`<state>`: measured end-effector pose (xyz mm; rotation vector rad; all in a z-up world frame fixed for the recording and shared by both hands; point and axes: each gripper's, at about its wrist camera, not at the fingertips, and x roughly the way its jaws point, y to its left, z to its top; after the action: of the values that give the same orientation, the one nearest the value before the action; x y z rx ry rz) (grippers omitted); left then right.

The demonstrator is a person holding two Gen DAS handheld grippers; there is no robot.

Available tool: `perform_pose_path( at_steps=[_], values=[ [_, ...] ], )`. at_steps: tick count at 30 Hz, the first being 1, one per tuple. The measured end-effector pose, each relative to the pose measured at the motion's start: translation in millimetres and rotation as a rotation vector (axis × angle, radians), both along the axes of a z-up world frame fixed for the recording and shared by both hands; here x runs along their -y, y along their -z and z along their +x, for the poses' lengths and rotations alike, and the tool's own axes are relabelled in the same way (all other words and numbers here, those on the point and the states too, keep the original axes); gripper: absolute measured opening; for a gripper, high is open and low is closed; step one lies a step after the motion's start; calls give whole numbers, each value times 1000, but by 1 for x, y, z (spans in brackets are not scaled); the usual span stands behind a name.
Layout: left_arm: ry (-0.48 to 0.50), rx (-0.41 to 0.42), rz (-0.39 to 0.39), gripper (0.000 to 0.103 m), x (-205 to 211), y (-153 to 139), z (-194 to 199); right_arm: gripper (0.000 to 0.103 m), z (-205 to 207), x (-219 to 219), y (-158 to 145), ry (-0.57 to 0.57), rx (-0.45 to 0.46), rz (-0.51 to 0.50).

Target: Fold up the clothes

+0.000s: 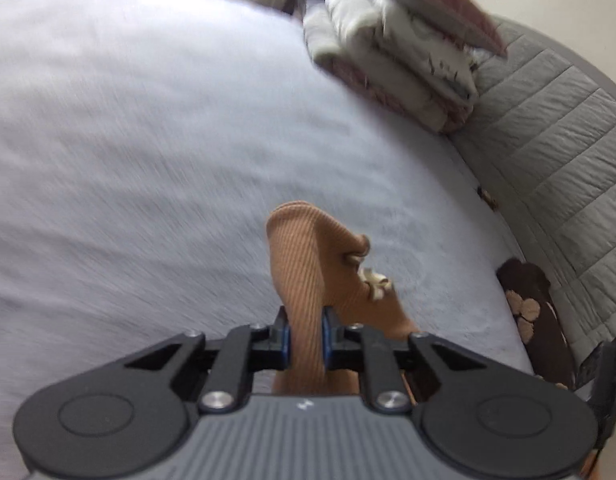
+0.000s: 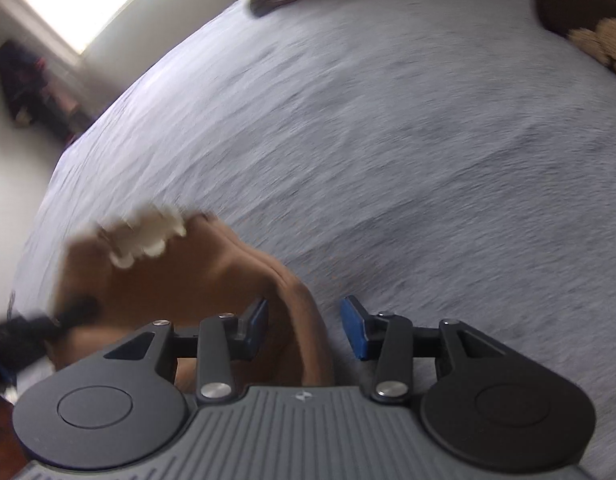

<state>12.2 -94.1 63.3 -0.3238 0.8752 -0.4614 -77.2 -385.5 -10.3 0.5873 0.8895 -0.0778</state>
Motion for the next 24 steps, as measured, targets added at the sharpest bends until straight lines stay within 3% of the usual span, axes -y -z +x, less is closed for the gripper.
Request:
perform_pose_path(
  at_steps=[3, 4, 5, 7, 14, 24],
  values=[
    [-47, 76, 35, 14, -26, -28, -22, 34, -2, -28, 1, -83, 16, -23],
    [-58, 90, 39, 13, -36, -35, -26, 28, -4, -37, 2, -108, 24, -17],
    [-69, 102, 40, 10, -44, -41, -33, 14, -7, -44, 1, -120, 37, 2],
    [-94, 124, 46, 9, -59, -53, -46, 9, -15, -53, -4, -112, 76, 41],
    [-144, 262, 52, 8, -94, -102, -101, 7, -52, -75, -78, -28, 325, -50],
    [-200, 568, 80, 7, -110, -211, -167, 7, -92, -110, -211, -15, 589, -190]
  ],
)
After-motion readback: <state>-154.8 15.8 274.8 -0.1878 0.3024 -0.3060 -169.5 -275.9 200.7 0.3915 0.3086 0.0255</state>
